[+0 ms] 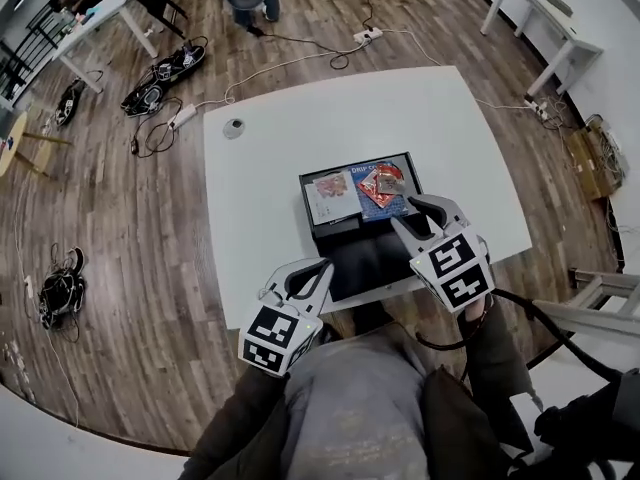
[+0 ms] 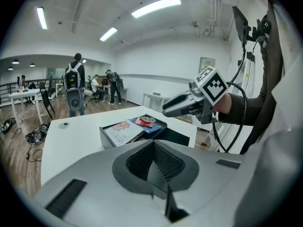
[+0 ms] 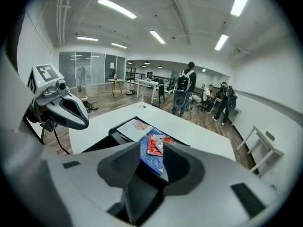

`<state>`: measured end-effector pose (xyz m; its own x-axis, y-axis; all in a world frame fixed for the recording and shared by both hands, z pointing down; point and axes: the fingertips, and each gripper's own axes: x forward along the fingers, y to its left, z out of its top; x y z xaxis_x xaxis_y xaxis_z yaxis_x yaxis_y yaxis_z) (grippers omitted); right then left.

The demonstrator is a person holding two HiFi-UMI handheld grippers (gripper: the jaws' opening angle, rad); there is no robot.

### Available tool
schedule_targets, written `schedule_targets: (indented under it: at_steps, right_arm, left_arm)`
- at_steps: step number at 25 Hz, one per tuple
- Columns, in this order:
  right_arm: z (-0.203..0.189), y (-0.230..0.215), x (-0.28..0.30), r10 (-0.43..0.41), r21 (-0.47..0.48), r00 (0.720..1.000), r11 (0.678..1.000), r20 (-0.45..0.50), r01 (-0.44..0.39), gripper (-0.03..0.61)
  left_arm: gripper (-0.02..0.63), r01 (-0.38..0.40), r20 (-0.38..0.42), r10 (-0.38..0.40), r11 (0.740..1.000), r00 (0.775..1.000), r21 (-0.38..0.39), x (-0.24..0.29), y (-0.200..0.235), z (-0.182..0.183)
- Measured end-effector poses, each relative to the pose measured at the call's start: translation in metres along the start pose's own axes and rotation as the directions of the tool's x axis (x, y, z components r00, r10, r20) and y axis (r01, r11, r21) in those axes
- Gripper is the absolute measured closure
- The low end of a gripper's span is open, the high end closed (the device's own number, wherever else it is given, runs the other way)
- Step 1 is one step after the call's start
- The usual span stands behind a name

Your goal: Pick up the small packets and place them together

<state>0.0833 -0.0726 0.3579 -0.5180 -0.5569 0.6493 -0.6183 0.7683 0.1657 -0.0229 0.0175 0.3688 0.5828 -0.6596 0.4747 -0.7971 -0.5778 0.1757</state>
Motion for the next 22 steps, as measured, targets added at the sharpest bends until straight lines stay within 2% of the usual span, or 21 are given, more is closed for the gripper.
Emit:
schedule_targets:
  at_steps: [5, 9, 12, 15, 17, 20, 22]
  right_arm:
    - [0.009, 0.029, -0.027, -0.023, 0.059, 0.995, 0.998, 0.096, 0.017, 0.426]
    - [0.012, 0.051, -0.047, -0.032, 0.119, 0.987, 0.993, 0.157, 0.013, 0.426]
    - [0.011, 0.065, -0.059, -0.025, 0.153, 0.982, 0.988, 0.189, -0.004, 0.426]
    - [0.007, 0.074, -0.067, -0.010, 0.198, 0.974, 0.980, 0.226, -0.035, 0.426]
    - [0.005, 0.073, -0.069, -0.017, 0.281, 0.960, 0.957, 0.281, -0.066, 0.426]
    - [0.005, 0.068, -0.069, -0.016, 0.435, 0.928, 0.886, 0.373, -0.160, 0.426]
    - [0.004, 0.062, -0.072, -0.012, 0.467, 0.914, 0.862, 0.406, -0.197, 0.426]
  left_arm:
    - [0.612, 0.027, 0.069, -0.028, 1.000, 0.997, 0.010, -0.014, -0.019, 0.018]
    - [0.612, 0.024, 0.110, -0.027, 0.999, 0.994, 0.025, -0.025, -0.038, 0.018]
    - [0.612, -0.017, 0.148, 0.018, 1.000, 0.989, -0.003, -0.033, -0.041, 0.018]
    - [0.612, -0.099, 0.199, 0.101, 0.995, 0.975, -0.020, -0.043, -0.040, 0.026]
    - [0.612, -0.173, 0.247, 0.172, 0.985, 0.954, -0.017, -0.044, -0.036, 0.037]
    - [0.612, -0.270, 0.318, 0.262, 0.963, 0.911, -0.021, -0.041, -0.033, 0.056]
    - [0.612, -0.307, 0.346, 0.293, 0.952, 0.891, -0.015, -0.037, -0.039, 0.065]
